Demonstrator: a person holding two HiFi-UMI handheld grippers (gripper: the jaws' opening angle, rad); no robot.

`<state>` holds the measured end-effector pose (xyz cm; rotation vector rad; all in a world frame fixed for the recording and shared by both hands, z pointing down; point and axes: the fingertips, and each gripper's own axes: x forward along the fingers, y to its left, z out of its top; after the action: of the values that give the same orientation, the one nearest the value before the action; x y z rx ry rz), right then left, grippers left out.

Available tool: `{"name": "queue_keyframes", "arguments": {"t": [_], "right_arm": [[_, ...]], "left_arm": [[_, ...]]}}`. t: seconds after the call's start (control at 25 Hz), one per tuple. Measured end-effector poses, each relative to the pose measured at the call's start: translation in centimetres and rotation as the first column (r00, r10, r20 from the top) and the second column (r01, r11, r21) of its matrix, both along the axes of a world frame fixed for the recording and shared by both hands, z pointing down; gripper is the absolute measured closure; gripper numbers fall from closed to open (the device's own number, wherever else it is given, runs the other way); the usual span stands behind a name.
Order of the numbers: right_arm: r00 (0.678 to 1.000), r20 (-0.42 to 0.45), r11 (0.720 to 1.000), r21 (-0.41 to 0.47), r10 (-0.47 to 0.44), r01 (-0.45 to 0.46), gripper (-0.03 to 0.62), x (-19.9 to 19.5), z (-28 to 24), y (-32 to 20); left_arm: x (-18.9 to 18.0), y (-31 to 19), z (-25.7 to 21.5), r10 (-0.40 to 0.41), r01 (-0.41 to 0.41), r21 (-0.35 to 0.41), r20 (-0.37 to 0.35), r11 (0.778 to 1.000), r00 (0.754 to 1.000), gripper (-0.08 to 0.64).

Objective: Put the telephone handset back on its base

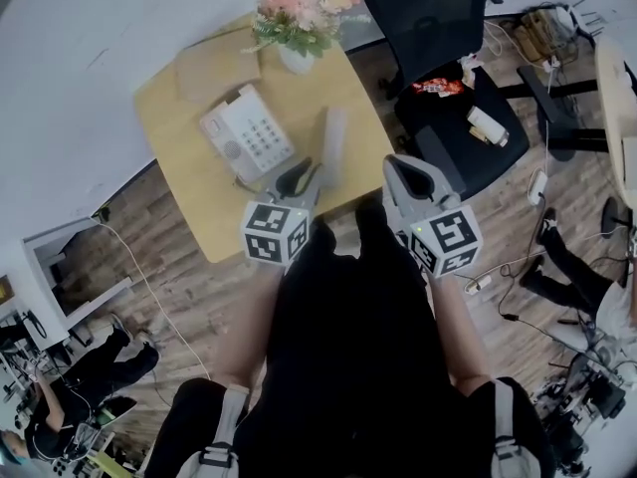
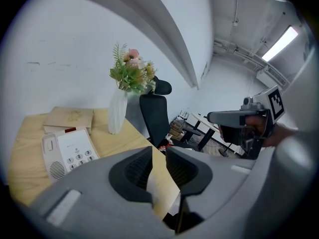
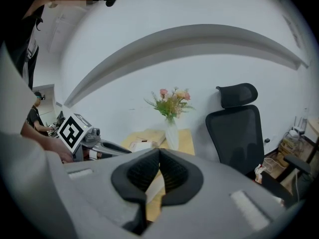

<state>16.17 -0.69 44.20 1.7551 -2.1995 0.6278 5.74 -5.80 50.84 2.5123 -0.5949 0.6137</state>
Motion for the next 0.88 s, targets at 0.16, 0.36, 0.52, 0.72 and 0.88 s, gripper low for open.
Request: {"name": "queue_keyframes", "arguments": {"t": [0.16,0.36,0.52,0.72,0.88], "right_arm": [[0.999,0.013,0.999,-0.01,-0.037,0.037,0.589,1.2,0.5,-0.9],[0.995,0.024,0.994,-0.031,-0.099,0.1,0.589,2.7,1.4,-1.5],[0.988,0.03,0.987,-0.048,-0.154,0.155,0.589,3.9,2.3,-2.1],[0.972,0.031,0.97,-0.064,-0.232,0.234,0.589,4.9,3.6,-2.6],[0.958,0.032,0.956,-0.07,-0.284,0.285,0.589,5.6,4.3,-2.9]], "left_arm": [[1.2,-0.4,1.7,-0.023,0.023,-0.015,0.041,1.0,0.999,0.443],[2.6,-0.5,3.6,-0.068,0.071,-0.031,0.085,0.997,0.994,0.425],[3.4,-0.6,5.2,-0.111,0.117,-0.044,0.115,0.992,0.987,0.413],[3.8,-0.8,7.8,-0.169,0.179,-0.045,0.17,0.983,0.971,0.385],[4.3,-0.9,9.6,-0.2,0.21,-0.025,0.217,0.977,0.955,0.373]]}}
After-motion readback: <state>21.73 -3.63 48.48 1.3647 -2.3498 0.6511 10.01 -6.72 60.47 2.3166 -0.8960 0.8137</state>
